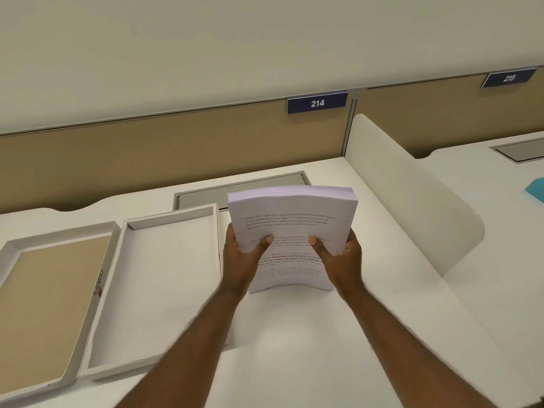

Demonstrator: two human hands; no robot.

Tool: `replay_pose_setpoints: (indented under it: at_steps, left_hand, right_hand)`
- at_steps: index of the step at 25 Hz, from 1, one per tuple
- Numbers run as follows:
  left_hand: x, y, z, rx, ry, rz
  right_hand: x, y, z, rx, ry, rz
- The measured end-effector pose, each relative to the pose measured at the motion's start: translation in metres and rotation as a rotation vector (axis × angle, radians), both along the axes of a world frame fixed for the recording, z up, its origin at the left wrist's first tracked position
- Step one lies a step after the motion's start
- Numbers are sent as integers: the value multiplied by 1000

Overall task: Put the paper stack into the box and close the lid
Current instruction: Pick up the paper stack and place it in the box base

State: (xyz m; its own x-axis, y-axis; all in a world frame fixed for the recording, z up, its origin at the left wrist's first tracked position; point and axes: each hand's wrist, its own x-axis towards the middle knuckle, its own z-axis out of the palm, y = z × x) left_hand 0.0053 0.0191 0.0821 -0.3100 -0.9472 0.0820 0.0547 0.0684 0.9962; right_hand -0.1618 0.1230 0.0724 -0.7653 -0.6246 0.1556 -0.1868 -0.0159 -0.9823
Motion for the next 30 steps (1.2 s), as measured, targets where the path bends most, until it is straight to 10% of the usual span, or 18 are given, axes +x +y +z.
replay_pose_setpoints:
  at_steps: [30]
  left_hand:
    - [87,-46,25,-220,-611,58]
  right_hand:
    - [26,-51,32,329,234,278]
